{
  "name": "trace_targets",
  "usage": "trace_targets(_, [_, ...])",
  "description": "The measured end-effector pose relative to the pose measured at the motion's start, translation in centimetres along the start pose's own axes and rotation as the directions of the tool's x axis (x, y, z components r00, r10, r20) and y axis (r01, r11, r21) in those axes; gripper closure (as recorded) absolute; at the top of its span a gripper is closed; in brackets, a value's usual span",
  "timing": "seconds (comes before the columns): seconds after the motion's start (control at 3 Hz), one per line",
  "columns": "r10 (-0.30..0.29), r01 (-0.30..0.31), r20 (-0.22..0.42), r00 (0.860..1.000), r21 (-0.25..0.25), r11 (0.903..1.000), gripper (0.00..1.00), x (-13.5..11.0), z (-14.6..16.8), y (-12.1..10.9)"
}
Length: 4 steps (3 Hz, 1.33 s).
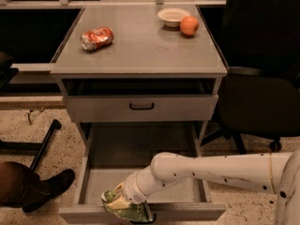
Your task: Place green jalapeno chip bag into middle drawer
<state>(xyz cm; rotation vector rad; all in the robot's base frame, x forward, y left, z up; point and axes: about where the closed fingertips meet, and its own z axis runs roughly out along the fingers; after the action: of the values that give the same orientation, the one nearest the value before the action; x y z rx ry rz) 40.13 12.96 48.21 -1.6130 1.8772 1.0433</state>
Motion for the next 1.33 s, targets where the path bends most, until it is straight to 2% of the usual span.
trace_targets(0.33, [-0.066,0.063,0.024,0.998,0.085,0.9944,1.0,-2.6,-1.1,-1.9])
trace_targets(0.67, [-0.147,0.13,0.068,0.987,0.211,0.9689,1.0,-6.2,-4.3,-5.1])
trace_targets(1.0, [-0.196,0.152,0.125,0.973,0.293,0.9438,1.0,-7.6,-5.5,-8.4])
trace_targets(1.33, [-0.199,0.123,0.2,0.959,0.339,0.9327,1.0,-6.3,-3.6,-12.5])
